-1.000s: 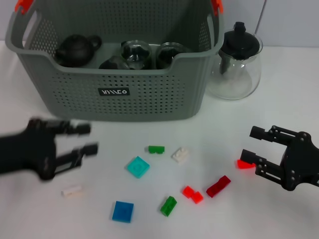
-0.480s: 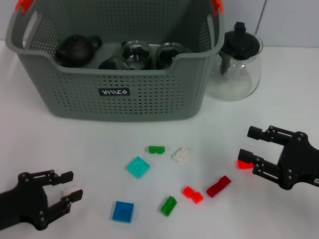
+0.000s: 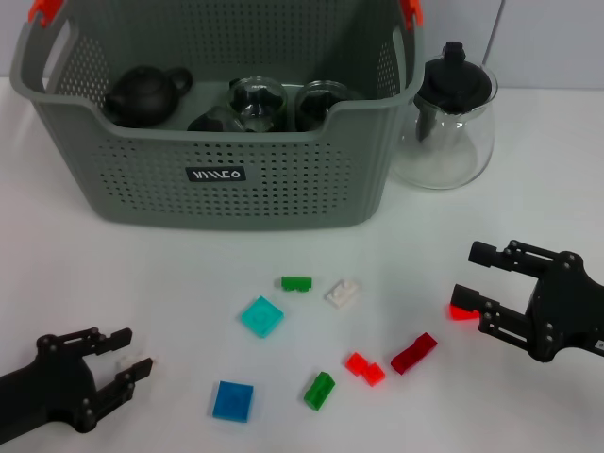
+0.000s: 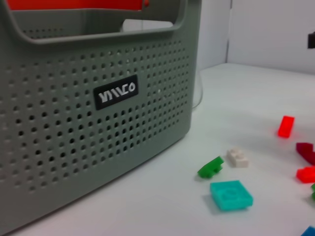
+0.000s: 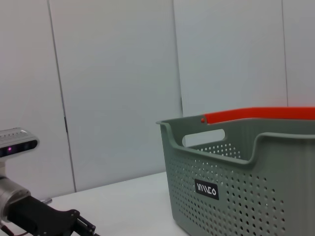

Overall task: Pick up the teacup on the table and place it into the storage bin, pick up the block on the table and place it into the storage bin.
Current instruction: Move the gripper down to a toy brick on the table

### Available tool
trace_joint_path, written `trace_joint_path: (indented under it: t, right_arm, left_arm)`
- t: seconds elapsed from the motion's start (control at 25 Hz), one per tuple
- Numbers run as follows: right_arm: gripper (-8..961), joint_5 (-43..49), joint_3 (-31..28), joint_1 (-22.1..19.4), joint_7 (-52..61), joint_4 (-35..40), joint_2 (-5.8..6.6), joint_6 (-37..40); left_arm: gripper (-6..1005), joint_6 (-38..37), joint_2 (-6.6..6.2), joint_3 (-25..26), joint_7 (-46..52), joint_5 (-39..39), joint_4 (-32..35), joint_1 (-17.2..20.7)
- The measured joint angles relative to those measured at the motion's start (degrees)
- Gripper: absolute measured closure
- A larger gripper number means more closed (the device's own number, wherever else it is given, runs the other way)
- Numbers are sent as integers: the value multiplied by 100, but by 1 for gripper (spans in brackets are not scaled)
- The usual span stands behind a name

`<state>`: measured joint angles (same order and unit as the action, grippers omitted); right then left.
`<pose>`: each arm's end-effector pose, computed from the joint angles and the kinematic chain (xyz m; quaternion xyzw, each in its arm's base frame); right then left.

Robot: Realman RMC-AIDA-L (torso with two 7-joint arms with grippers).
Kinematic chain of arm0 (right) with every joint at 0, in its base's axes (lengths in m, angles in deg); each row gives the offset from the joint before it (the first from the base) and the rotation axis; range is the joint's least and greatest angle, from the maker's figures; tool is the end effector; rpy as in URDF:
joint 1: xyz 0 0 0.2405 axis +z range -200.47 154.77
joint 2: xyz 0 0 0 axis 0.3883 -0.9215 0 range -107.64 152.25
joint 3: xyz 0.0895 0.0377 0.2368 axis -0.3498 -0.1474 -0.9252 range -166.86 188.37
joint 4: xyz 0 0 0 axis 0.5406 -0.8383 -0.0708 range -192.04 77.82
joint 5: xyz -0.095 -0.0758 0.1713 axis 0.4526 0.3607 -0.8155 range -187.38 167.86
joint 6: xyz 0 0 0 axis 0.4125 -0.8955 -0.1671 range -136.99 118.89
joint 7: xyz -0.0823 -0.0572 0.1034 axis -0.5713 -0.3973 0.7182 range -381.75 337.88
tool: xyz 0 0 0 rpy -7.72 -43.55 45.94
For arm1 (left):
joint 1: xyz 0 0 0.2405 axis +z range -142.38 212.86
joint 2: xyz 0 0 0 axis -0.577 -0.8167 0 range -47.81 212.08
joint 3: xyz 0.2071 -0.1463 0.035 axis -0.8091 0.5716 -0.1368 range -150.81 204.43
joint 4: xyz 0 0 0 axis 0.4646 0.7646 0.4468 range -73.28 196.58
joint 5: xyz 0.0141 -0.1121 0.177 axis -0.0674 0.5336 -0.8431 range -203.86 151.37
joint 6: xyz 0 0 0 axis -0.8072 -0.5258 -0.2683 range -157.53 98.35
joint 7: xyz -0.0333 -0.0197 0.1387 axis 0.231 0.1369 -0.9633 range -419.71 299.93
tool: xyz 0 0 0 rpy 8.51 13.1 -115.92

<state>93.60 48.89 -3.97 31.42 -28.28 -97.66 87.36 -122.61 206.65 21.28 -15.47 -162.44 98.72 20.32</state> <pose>0.2972 0.2594 -0.0106 -0.9112 0.1360 0.3371 0.1940 -0.3719 0.2055 -0.0072 -0.9210 -0.1976 -0.1787 0.2840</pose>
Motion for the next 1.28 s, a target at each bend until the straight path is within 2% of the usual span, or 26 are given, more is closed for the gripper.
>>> trace_joint_path:
  t: [0.28,1.28]
  right_arm:
    - [358,0,-1,-22,0,-8,0,0]
    - [358,-1,25,-25,0,-9,9,0]
  left_arm:
    - [574,161,-1,143,-210,-26,-90,52]
    - [596,561,5,102,-297,-57,-410,70]
